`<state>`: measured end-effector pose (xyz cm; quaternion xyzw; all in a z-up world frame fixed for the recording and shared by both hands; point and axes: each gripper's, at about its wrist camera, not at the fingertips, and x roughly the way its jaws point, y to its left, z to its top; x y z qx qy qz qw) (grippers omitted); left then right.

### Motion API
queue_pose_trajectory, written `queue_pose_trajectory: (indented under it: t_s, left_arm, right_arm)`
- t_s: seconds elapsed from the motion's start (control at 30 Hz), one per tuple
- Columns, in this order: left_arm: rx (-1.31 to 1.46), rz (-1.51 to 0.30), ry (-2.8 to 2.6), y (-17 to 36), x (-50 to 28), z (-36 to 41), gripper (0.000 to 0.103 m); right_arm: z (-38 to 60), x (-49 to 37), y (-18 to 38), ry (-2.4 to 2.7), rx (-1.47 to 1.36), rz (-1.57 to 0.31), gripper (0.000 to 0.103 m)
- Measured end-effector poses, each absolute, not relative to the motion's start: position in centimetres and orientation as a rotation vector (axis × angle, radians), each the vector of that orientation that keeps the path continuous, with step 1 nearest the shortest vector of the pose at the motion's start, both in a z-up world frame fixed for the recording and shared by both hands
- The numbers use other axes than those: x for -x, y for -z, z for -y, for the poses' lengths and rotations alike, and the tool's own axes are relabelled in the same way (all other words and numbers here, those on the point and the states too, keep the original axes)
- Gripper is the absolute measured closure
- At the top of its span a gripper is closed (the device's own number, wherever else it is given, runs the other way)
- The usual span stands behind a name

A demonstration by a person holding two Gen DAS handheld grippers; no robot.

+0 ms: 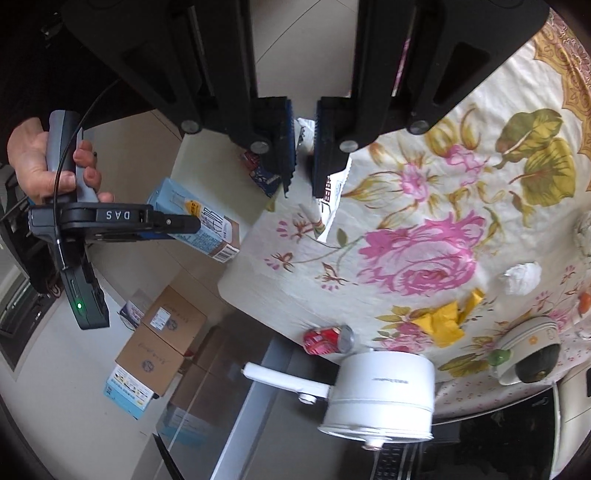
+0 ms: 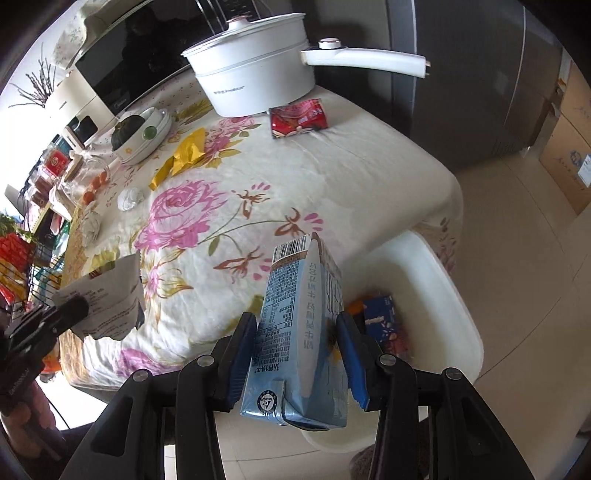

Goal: Collect trash
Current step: 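Carry the pecan packet and milk carton with both tools over the white bin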

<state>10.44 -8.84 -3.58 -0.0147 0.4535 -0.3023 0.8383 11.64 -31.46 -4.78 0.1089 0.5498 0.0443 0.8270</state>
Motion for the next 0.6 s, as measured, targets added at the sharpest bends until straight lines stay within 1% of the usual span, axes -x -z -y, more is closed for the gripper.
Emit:
queue_pose_trajectory:
  t_s: [0.3,0.6]
  left_arm:
    - [-0.048,-0.997,0.778,6.0,-9.6,16.5,0.094]
    - [-0.093,-0.987,0.847,6.9,-9.2,21.5,0.094]
  right_arm:
    - [37.1,-9.1,6.1,-0.035,-0.262,-1.177,0.058]
    - [40.3,-7.6,7.0,0.008,-0.288,-1.189,0.058]
